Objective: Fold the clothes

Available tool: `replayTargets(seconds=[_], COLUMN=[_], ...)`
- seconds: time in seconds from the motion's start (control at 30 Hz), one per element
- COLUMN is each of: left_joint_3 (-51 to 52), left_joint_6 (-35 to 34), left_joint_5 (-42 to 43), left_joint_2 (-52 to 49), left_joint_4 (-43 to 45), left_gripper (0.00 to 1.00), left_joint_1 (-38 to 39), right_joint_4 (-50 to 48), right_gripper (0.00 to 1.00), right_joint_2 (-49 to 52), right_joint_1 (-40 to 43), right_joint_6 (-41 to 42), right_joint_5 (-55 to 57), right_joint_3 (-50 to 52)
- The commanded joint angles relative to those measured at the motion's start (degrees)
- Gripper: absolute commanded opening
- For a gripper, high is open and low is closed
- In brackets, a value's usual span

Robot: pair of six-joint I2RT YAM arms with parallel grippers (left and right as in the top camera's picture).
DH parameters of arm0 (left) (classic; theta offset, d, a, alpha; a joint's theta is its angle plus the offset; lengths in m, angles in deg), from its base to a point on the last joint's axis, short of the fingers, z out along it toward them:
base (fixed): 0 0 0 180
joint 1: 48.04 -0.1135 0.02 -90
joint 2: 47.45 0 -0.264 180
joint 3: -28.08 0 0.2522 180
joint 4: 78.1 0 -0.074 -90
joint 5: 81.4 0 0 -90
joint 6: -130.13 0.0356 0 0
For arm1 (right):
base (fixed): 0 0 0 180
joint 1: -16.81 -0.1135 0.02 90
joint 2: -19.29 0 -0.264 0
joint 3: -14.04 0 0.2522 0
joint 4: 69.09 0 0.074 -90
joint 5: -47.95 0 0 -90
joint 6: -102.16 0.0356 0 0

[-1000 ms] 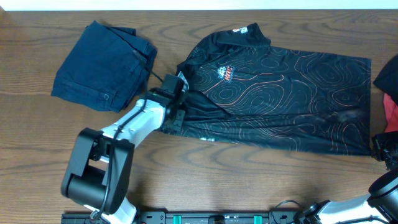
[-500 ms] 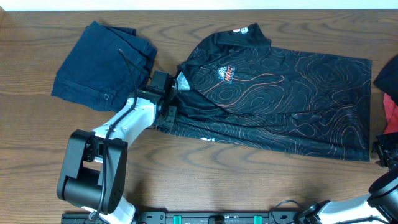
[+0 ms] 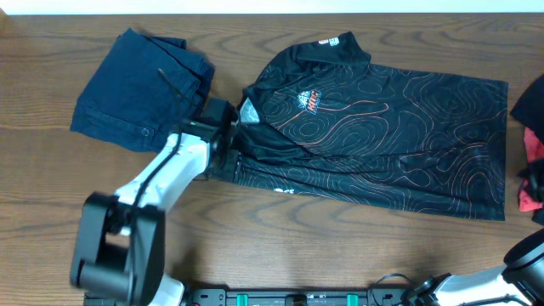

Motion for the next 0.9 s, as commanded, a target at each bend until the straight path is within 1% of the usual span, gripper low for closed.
replayTargets(seconds=[0.0, 0.07, 0.1, 0.2, 0.27, 0.33, 0.37, 0.43, 0.5, 0.67, 0.77, 0.87], left_joint_3=[-4.7, -5.4, -5.4, -5.4, -5.3, -5.2, -5.2, -5.2, -5.2, -5.2, -5.2, -5.2], left_joint_6=[0.2, 0.2, 0.2, 0.2, -0.2, -0.2, -0.2, -0.2, -0.2, -0.2, -0.3, -0.4], left_joint_5=[0.7, 2.7, 4.4, 8.6, 9.8, 9.9, 9.9, 9.9, 9.9, 9.9, 11.0, 11.1], left_joint_2=[6.5, 9.5, 10.6, 12.0, 11.9, 11.5, 11.2, 10.8, 10.6, 10.6, 10.6, 10.6], left_joint_4=[-0.6, 0.3, 1.0, 2.3, 2.0, 1.3, 0.9, 0.1, -1.4, -4.0, -4.1, -3.9], left_gripper=[0.79, 0.80, 0.80, 0.81, 0.80, 0.80, 0.80, 0.80, 0.80, 0.80, 0.81, 0.81], left_joint_1=[-0.3, -0.3, -0.3, -0.3, -0.3, -0.3, -0.3, -0.3, -0.3, -0.3, -0.3, -0.3], right_joint_4=[0.0, -0.1, -0.2, -1.4, -3.7, -6.8, -8.1, -9.7, -10.4, -10.5, -10.0, -8.8], right_gripper=[0.27, 0.26, 0.27, 0.40, 0.43, 0.43, 0.42, 0.39, 0.39, 0.38, 0.37, 0.38], right_joint_2=[-2.4, -2.5, -2.4, -1.7, -0.6, 1.1, 2.3, 4.3, 6.7, 10.8, 11.3, 11.3], right_joint_1=[-1.0, -2.9, -4.1, -8.5, -11.7, -14.5, -15.8, -17.5, -18.6, -18.3, -17.5, -17.1], right_joint_6=[-4.2, -4.8, -4.9, -4.8, -5.5, -8.3, -8.5, -7.6, -5.7, -3.0, -3.0, -3.1], right_joint_5=[-10.0, -11.0, -10.2, -4.0, -0.8, -0.1, 1.3, 4.2, 6.1, 6.8, 8.3, 11.2], right_joint_3=[-3.4, -4.0, -3.9, -3.9, -3.9, -3.9, -3.9, -3.9, -3.9, -3.9, -3.9, -3.9])
